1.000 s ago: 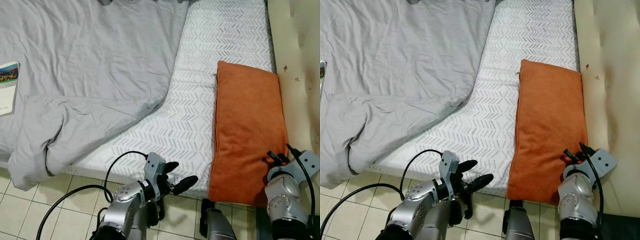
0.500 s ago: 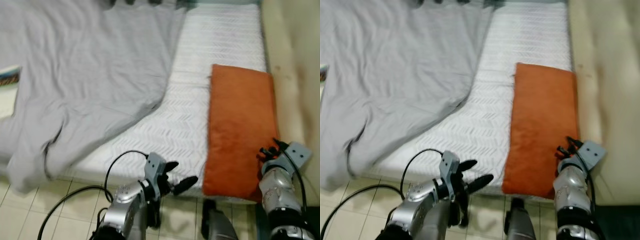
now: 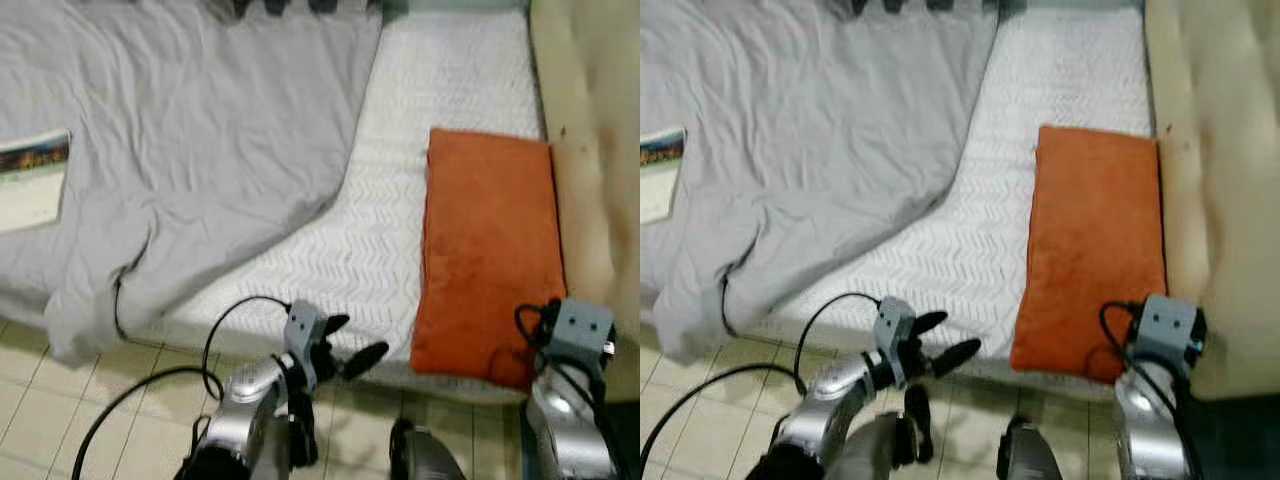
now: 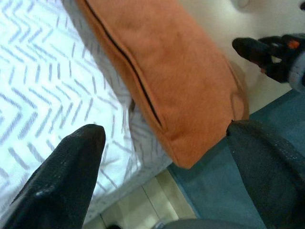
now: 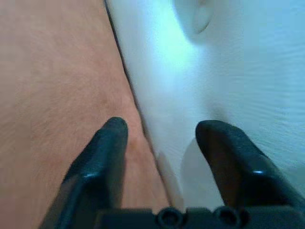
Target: Clean up the room
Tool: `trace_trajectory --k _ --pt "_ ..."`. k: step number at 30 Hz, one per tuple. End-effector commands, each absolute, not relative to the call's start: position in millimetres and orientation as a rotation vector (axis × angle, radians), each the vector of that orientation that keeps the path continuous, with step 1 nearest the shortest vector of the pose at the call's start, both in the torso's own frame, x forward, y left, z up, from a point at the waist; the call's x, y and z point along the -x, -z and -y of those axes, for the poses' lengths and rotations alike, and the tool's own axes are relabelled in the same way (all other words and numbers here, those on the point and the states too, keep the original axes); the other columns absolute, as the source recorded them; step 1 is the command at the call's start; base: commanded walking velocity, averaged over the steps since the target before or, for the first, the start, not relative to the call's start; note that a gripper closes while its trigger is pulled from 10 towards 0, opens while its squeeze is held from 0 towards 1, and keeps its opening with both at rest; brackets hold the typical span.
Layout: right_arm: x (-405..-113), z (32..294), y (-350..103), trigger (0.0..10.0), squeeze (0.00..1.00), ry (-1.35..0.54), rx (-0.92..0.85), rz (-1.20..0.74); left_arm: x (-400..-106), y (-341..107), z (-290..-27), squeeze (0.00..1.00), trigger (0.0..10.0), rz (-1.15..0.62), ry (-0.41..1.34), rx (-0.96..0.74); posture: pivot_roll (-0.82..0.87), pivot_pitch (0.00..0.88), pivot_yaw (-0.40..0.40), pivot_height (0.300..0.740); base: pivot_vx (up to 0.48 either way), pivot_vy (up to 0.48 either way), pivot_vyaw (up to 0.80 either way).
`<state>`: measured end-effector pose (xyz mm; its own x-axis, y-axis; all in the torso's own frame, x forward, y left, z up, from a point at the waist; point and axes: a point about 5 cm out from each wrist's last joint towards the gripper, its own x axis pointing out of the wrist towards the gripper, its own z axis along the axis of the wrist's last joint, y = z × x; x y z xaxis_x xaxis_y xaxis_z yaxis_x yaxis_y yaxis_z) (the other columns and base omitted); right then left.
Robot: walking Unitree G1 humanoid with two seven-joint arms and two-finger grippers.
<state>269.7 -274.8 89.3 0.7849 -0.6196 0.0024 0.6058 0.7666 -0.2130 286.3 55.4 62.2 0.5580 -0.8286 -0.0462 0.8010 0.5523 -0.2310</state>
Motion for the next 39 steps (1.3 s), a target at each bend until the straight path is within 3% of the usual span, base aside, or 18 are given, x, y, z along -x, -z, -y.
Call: trace_trajectory --k 1,2,6,12,16,17,23,27,39 --pt "-260 282 -98 10.0 1.0 0.696 0.234 -0.025 -282 -54 -61 0.0 10.0 -0.183 0.944 0.16 -0.18 0.228 0.047 0.74 0.0 0.0 0.0" --pt "-252 272 -104 10.0 1.0 0.628 0.224 0.011 -290 -59 -69 0.0 10.0 -0.15 0.824 0.14 -0.19 0.153 0.064 0.74 0.0 0.0 0.0" --pt "-221 263 -93 10.0 1.0 0.551 0.193 0.001 -292 -79 -83 0.0 10.0 -0.027 0.663 0.097 -0.17 0.064 0.073 0.74 0.0 0.0 0.0" --pt "-204 264 -68 10.0 1.0 0.499 0.126 -0.081 -288 -86 -96 0.0 10.0 0.003 0.527 0.082 -0.15 0.0 0.081 0.74 0.0 0.0 0.0" --pt "-215 254 -48 10.0 1.0 0.415 0.063 -0.189 -293 -86 -100 0.0 10.0 0.0 0.472 0.101 -0.15 0.0 0.082 0.74 0.0 0.0 0.0" --pt "-222 247 -45 10.0 0.0 0.382 0.054 -0.209 -295 -85 -99 0.0 10.0 -0.008 0.466 0.099 -0.15 0.0 0.084 0.74 0.0 0.0 0.0" --pt "-252 222 -56 10.0 0.0 0.27 0.044 -0.145 -301 -81 -97 0.0 10.0 -0.049 0.461 0.076 -0.14 0.0 0.091 0.74 0.0 0.075 0.0" --pt "-259 224 -63 10.0 0.0 0.262 0.056 -0.107 -297 -66 -103 0.0 10.0 -0.113 0.428 0.063 -0.14 0.0 0.088 0.74 0.0 0.446 0.0" --pt "-245 240 -53 10.0 0.0 0.319 0.194 -0.152 -276 -42 -135 0.0 10.0 -0.2 0.297 0.081 -0.11 0.037 0.057 0.74 0.0 0.443 0.0"
